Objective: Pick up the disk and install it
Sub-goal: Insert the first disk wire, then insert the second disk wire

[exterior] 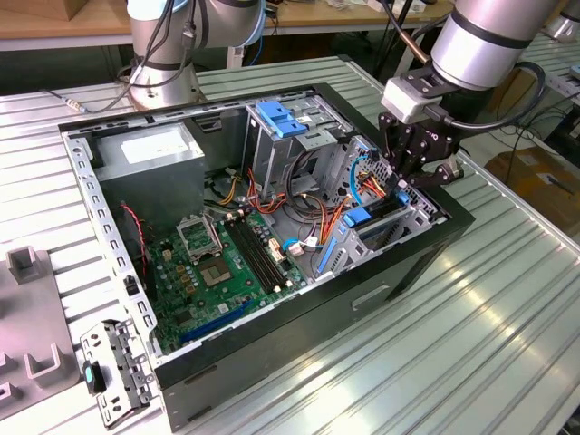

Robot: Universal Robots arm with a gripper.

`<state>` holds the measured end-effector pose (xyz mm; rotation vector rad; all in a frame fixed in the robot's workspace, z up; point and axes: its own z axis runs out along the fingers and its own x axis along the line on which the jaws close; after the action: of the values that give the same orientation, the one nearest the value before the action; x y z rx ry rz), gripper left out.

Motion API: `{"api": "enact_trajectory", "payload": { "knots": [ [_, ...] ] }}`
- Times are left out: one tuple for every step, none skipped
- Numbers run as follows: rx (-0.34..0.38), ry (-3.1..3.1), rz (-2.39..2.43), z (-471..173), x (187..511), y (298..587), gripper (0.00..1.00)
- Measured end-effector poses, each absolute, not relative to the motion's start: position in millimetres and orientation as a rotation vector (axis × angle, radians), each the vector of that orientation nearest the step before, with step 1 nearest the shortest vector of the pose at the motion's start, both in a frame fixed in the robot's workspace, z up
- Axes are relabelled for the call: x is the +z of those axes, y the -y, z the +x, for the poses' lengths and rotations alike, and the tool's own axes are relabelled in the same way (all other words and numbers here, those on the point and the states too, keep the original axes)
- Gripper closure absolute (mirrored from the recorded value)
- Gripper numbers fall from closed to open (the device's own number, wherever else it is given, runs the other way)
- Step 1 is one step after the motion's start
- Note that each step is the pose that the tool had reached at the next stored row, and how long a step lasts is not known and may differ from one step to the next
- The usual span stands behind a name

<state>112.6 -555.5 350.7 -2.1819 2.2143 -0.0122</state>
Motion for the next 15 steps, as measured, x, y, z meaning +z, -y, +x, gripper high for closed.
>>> {"api": "enact_trajectory", "payload": {
  "knots": [
    [-0.012, -2.214, -2.182, 112.6, 350.7, 555.5, 0.89],
    [-0.012, -2.214, -2.182, 112.6, 350.7, 555.4, 0.89],
    [-0.012, -2.214, -2.182, 112.6, 350.7, 555.5, 0.89],
    [-0.013, -2.214, -2.182, 112.6, 350.7, 555.5, 0.89],
    [-0.013, -2.214, -2.182, 112.5, 350.7, 555.4, 0.89],
    [-0.013, -2.214, -2.182, 112.6, 350.7, 555.5, 0.89],
    [-0.013, -2.214, -2.182, 112.6, 350.7, 555.5, 0.89],
    [-0.013, -2.214, -2.182, 112.5, 350.7, 555.5, 0.89],
    [-0.013, -2.214, -2.182, 111.4, 350.7, 555.4, 0.89],
    [-0.013, -2.214, -2.182, 109.0, 350.7, 555.5, 0.89],
    [-0.013, -2.214, -2.182, 106.8, 350.7, 555.5, 0.89],
    [-0.013, -2.214, -2.182, 102.5, 350.6, 555.6, 0.89],
    [-0.013, -2.214, -2.182, 100.2, 350.7, 555.6, 0.89],
    [-0.013, -2.214, -2.182, 98.7, 350.6, 555.6, 0.89],
    [-0.013, -2.214, -2.182, 98.5, 350.6, 555.7, 0.89]
  ]
}}
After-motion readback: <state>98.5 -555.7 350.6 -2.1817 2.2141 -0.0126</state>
